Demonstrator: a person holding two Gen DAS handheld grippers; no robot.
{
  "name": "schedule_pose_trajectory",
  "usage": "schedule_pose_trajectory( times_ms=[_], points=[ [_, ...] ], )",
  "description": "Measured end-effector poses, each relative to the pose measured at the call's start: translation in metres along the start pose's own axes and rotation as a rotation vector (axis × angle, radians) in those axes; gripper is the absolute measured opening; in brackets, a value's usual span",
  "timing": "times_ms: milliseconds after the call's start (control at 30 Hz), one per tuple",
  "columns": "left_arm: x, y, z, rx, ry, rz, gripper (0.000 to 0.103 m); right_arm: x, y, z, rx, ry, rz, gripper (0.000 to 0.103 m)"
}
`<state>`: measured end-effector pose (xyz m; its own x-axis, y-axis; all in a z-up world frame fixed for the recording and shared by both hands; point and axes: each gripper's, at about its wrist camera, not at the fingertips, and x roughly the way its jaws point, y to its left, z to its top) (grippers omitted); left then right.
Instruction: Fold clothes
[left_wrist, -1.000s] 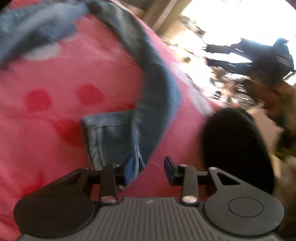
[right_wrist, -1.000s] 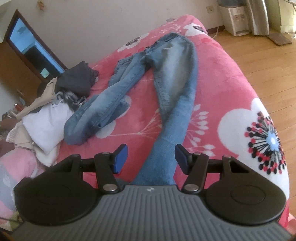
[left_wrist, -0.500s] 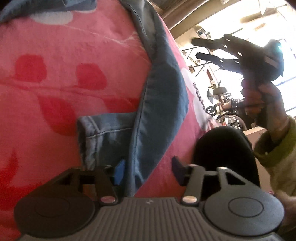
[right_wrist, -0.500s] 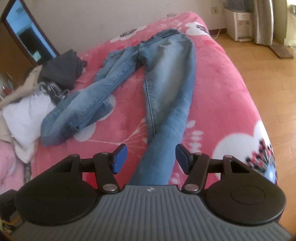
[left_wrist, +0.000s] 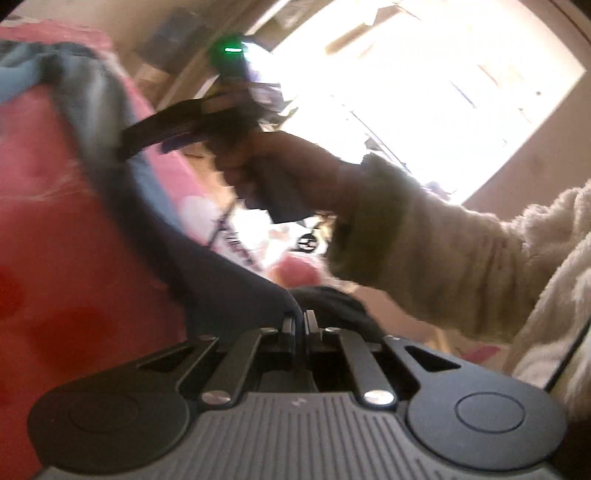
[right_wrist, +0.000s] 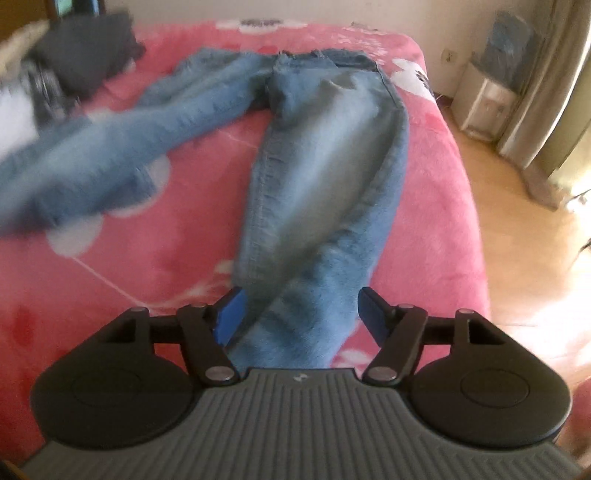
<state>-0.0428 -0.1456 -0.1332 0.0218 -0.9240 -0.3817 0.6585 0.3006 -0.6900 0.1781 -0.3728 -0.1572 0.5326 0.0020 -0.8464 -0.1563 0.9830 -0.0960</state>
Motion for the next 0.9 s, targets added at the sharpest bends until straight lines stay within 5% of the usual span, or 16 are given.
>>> schedule_pose_trajectory(
  times_ms=[267, 333, 400, 433, 667, 800, 900],
  points=[
    [0.048, -0.029, 0.026, 0.192, 0.095, -0.065, 0.004, 0.000, -0.007, -0.003, -0.122, 0.000, -0.012, 0.067],
    [0.056, -0.031, 0.030, 0.210, 0.118, -0.064, 0.004, 0.003, -0.007, -0.005, -0.172, -0.007, -0.035, 0.059],
    [0.059, -0.034, 0.034, 0.227, 0.130, -0.065, 0.004, 0.005, -0.014, -0.009, -0.186, -0.017, -0.079, 0.008],
    [0.062, -0.035, 0.036, 0.232, 0.132, -0.069, 0.004, 0.004, -0.022, -0.010, -0.167, -0.023, -0.098, 0.003],
    [0.096, -0.024, 0.053, 0.160, 0.189, -0.110, 0.005, 0.006, -0.124, -0.041, 0.284, -0.084, -0.001, 0.003],
    [0.120, -0.014, 0.056, 0.089, 0.263, -0.111, 0.005, 0.034, -0.168, -0.073, 0.530, -0.064, 0.145, 0.003],
    [0.127, -0.009, 0.061, 0.057, 0.282, -0.122, 0.019, 0.028, -0.190, -0.092, 0.661, -0.069, 0.216, 0.013]
  ],
)
